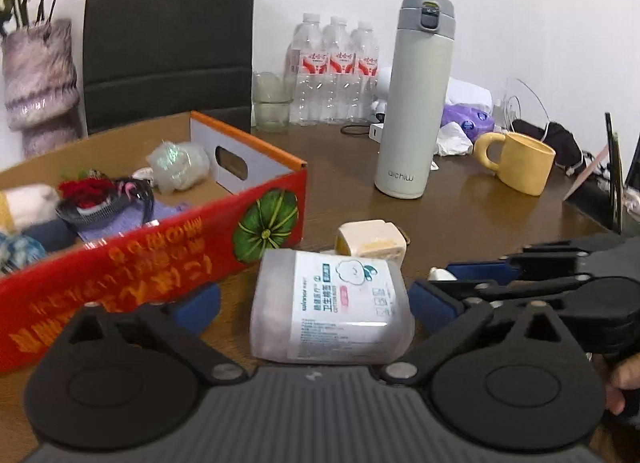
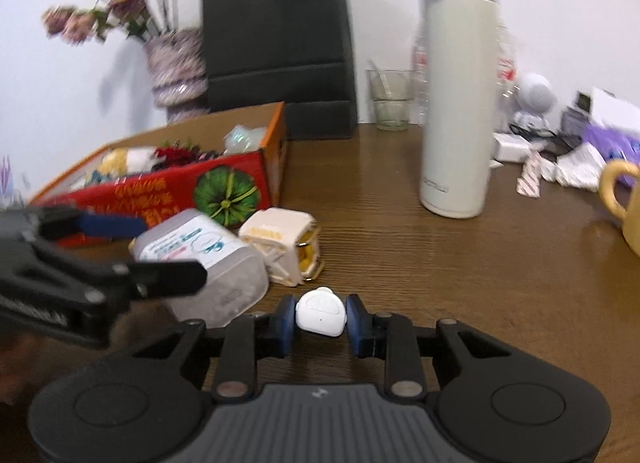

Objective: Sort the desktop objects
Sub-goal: 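Grasp the white plastic tub with the left tool while the right grasps the earbud case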

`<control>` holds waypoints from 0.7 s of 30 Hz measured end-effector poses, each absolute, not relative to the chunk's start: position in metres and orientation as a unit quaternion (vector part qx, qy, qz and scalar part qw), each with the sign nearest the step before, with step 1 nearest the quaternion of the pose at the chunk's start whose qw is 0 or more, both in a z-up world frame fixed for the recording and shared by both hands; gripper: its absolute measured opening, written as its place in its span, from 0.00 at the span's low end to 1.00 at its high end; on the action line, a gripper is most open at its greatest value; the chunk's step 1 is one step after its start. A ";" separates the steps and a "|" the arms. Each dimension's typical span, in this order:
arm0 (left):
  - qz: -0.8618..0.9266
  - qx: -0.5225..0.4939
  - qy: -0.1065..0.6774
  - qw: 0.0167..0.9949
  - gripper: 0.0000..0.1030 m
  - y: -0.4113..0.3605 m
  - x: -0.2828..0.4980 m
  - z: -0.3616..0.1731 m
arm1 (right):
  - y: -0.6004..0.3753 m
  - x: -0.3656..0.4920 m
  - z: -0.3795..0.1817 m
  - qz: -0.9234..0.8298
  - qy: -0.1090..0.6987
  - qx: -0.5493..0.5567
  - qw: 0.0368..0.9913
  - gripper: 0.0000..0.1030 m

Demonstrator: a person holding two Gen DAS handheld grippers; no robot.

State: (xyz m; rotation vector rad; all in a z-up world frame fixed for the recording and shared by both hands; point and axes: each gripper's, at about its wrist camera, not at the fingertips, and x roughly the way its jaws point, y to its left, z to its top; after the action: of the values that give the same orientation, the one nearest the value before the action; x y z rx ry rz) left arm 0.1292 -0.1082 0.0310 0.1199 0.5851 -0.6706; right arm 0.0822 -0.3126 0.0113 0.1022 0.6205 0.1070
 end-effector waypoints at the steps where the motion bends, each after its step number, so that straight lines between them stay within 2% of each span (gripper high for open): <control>1: -0.323 0.050 0.287 0.900 0.94 -0.108 0.130 0.030 | -0.315 0.079 0.012 0.054 0.300 0.057 0.951 0.25; 3: -0.334 0.037 0.291 0.896 0.81 -0.109 0.127 0.032 | -0.315 0.076 0.012 0.055 0.297 0.056 0.952 0.25; 5: -0.333 0.057 0.286 0.897 0.81 -0.115 0.118 0.035 | -0.313 0.075 0.012 0.058 0.297 0.048 0.952 0.25; 6: -0.339 0.071 0.280 0.895 0.84 -0.118 0.113 0.036 | -0.312 0.076 0.012 0.057 0.298 0.047 0.952 0.25; 7: -0.340 0.083 0.278 0.895 0.93 -0.121 0.110 0.036 | -0.313 0.076 0.012 0.055 0.298 0.049 0.952 0.25; 9: -0.339 0.086 0.281 0.894 0.97 -0.123 0.110 0.036 | -0.318 0.075 0.012 0.047 0.293 0.062 0.953 0.25; 13: -0.307 0.045 0.302 0.901 0.97 -0.125 0.117 0.033 | -0.323 0.074 0.011 0.041 0.293 0.080 0.952 0.25; 15: -0.290 0.050 0.292 0.910 0.95 -0.127 0.110 0.037 | -0.323 0.072 0.011 0.037 0.293 0.077 0.952 0.25; 17: -0.319 0.048 0.270 0.907 1.00 -0.122 0.098 0.041 | -0.325 0.069 0.011 0.035 0.289 0.085 0.953 0.25; 21: -0.310 0.079 0.269 0.908 0.99 -0.129 0.092 0.036 | -0.335 0.064 0.011 0.022 0.281 0.111 0.953 0.25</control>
State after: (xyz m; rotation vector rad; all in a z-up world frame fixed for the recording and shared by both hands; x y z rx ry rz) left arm 0.0918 -0.1291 0.0363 0.1633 0.5550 -0.6400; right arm 0.0642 -0.3347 0.0106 0.2261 0.5716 0.0452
